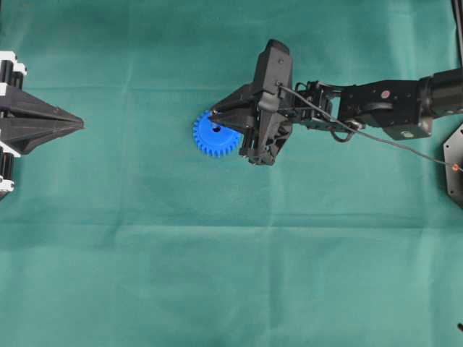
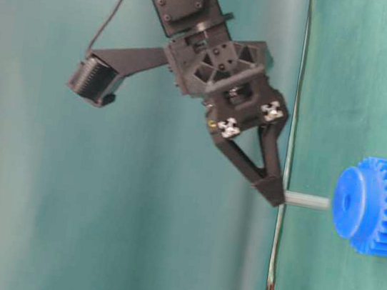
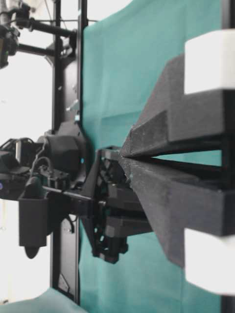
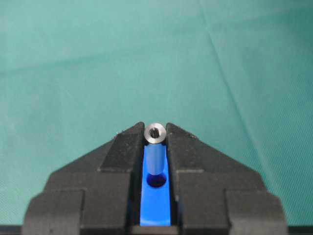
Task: Insert the shaft placed at a random location into the center hole of the medium gear at another random location.
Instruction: 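Align the held shaft above the gear hole with the right gripper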
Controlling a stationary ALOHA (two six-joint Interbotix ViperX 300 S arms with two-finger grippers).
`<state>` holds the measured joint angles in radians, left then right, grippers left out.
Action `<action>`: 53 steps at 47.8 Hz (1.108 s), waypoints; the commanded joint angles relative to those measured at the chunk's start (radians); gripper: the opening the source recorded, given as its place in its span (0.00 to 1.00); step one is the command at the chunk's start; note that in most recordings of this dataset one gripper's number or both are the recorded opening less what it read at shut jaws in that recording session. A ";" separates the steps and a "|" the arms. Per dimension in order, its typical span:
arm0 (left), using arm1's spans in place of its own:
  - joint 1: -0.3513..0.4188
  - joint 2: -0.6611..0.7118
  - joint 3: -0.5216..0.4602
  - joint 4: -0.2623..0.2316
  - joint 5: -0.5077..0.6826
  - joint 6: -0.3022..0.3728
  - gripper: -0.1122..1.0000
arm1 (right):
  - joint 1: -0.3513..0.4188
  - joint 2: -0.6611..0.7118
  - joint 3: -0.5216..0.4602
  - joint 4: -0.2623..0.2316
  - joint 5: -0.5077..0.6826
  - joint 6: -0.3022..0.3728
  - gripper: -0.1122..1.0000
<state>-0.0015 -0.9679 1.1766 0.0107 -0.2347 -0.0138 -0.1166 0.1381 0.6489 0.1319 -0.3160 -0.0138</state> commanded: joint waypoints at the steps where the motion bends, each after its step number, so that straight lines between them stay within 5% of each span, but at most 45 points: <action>1: 0.000 0.005 -0.026 0.002 -0.005 0.000 0.10 | 0.005 0.002 -0.018 0.005 -0.009 0.009 0.22; 53: 0.000 0.005 -0.026 0.003 -0.005 0.002 0.10 | 0.014 0.074 -0.037 0.008 -0.011 0.009 0.22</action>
<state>0.0000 -0.9695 1.1750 0.0107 -0.2347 -0.0138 -0.1089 0.2270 0.6335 0.1365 -0.3191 -0.0123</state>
